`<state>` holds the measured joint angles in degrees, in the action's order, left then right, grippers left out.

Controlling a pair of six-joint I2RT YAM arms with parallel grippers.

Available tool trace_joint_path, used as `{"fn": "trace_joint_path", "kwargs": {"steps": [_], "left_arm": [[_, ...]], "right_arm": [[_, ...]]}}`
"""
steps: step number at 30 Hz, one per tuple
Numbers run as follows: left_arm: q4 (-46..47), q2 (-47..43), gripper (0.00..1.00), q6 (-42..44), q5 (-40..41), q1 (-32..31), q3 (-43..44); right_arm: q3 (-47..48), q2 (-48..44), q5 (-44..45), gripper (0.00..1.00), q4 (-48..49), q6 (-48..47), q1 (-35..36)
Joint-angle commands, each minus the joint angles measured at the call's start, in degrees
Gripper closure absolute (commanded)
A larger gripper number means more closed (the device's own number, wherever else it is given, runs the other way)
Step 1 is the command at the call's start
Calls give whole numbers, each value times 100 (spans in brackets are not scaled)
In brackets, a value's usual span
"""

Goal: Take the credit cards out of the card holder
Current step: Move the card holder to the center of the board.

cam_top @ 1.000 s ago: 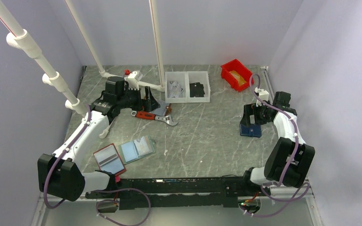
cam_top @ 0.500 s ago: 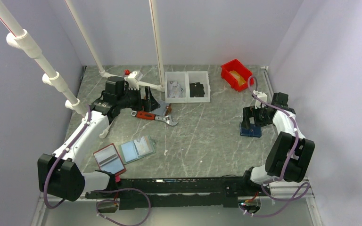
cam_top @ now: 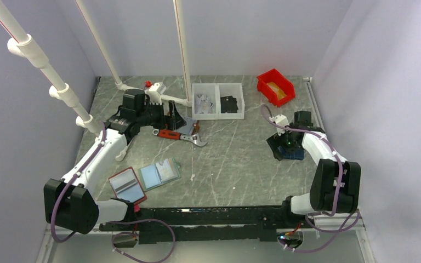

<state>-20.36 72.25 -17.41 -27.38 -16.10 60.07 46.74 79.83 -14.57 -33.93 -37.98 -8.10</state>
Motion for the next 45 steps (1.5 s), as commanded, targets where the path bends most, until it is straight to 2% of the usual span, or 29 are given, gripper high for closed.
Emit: {"fn": "trace_joint_path", "kwargs": {"steps": [1,6,20,24,27,32,36,45], "left_arm": [[181,9,1,64,-151,-15,-13],[182,35,1,64,-155,-9,-18],[149,35,0,82,-111,-10,3],[145,26,1,90,-102,-7,4],[142,26,1,92,-109,-15,4],[152,35,0,96,-109,-8,0],[155,59,0,97,-124,-7,4],[174,136,1,97,-186,-3,-4]], "right_arm": [[-49,-142,782,3,363,-121,270],[-114,22,1410,8,526,-34,587],[-68,472,2131,38,637,293,1065],[-60,538,2275,52,668,341,1141],[-27,522,2262,66,636,388,1165],[38,436,2006,88,561,514,1170],[137,361,1415,98,410,687,1165],[378,372,-206,100,203,1154,1324]]}}
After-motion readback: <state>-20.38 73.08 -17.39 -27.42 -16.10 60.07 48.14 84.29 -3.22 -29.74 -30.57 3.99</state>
